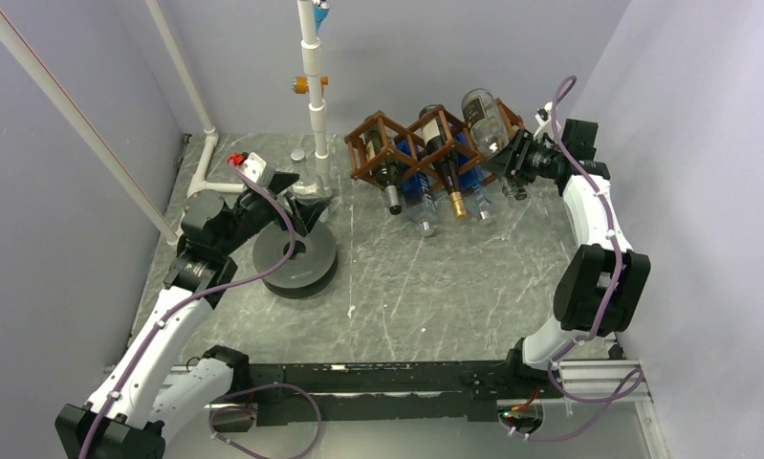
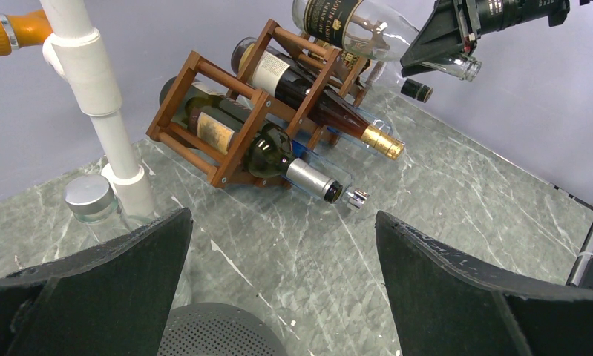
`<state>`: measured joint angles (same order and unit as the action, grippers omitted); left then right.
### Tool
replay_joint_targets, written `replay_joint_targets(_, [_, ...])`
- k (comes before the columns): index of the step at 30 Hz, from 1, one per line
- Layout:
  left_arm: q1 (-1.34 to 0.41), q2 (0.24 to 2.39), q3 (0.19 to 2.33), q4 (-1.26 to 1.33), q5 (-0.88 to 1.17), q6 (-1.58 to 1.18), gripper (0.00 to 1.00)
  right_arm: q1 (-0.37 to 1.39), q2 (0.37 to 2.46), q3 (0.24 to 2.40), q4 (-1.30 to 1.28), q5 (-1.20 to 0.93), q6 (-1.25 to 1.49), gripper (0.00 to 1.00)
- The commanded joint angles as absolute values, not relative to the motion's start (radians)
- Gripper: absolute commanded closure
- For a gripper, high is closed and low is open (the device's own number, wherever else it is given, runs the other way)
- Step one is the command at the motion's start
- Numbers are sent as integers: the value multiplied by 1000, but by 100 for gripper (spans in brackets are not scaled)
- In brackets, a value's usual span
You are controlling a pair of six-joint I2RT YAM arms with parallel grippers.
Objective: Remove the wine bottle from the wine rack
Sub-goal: Pick up the wine bottle from the wine rack.
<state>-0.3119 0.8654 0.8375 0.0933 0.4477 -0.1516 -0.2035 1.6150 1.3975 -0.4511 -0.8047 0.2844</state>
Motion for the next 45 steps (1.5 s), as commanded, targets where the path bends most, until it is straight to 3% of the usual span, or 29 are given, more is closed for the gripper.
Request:
replay_joint_targets(1, [-310, 850, 839, 135, 464, -153, 1, -210, 1491, 1442, -191, -950, 294, 100])
replay_joint_targets(25, [-310, 865, 833, 146, 478, -161, 1, -199, 1393, 1360, -14, -1149, 551, 100])
replay_joint_targets(36, [-310, 869, 831, 154, 490, -165, 1, -116, 1348, 1317, -113, -1182, 508, 100])
replay_joint_targets(45, [-310, 887, 823, 181, 544, -183, 1, -52, 1318, 1214, 28, -1258, 660, 100])
